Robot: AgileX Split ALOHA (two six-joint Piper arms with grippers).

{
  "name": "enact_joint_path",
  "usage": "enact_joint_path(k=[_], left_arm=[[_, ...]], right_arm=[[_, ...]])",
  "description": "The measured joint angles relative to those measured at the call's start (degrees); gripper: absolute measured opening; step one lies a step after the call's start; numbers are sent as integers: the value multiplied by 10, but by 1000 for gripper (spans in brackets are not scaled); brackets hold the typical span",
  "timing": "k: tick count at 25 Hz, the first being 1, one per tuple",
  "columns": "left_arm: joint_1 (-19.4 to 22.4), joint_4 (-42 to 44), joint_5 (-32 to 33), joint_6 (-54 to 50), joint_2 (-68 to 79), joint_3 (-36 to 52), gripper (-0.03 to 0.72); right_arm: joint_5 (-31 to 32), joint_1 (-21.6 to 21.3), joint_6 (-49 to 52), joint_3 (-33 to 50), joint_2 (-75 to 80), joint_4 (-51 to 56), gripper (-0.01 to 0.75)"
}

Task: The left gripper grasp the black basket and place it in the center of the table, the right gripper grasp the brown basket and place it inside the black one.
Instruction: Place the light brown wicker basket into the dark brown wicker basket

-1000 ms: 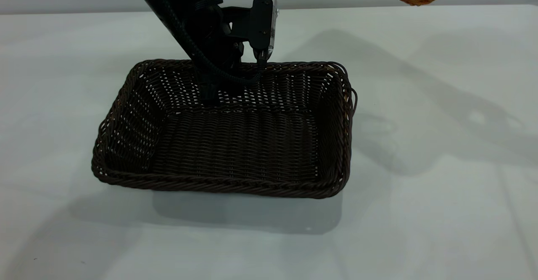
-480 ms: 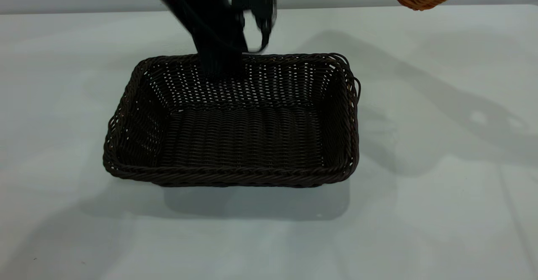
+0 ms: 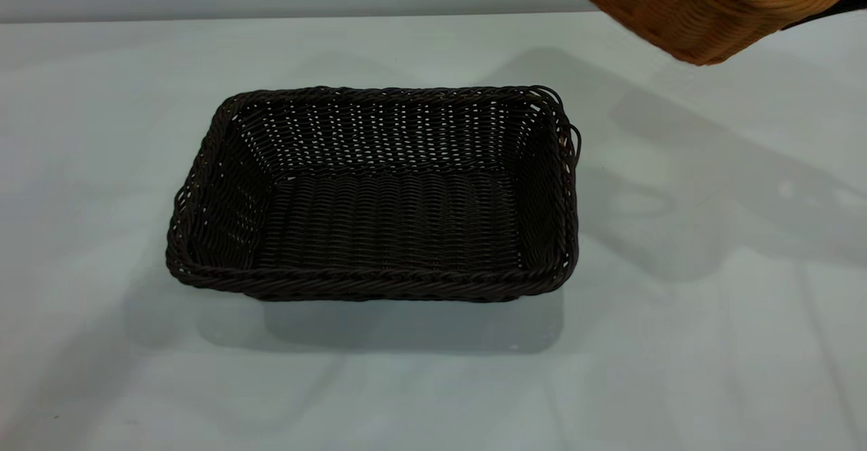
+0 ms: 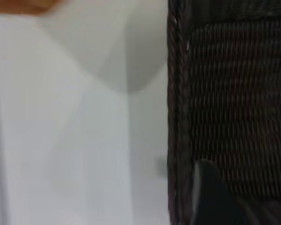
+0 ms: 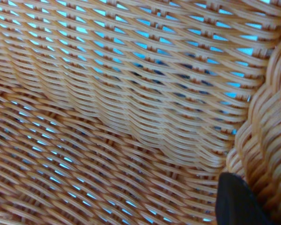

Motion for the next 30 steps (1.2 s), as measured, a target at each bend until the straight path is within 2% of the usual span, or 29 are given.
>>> enact_joint_path(k=[2, 8, 15, 21, 26, 30], left_arm=[[4, 2, 16, -2, -54, 0, 334], [4, 2, 16, -4, -170, 0, 316], [4, 3, 29, -43, -204, 0, 314], [4, 4, 46, -54, -204, 7, 314], [4, 6, 52, -56, -204, 12, 314], [4, 6, 56, -65, -204, 12, 314]], right_arm=[[-1, 31, 3, 0, 13, -4, 103], [1, 161, 7, -33, 75, -49, 103], [1, 253, 52, -116, 144, -110, 103], [-2, 294, 73, -127, 179, -144, 103], [-52, 296, 75, -127, 188, -157, 103], [-58, 296, 75, -127, 188, -168, 120]])
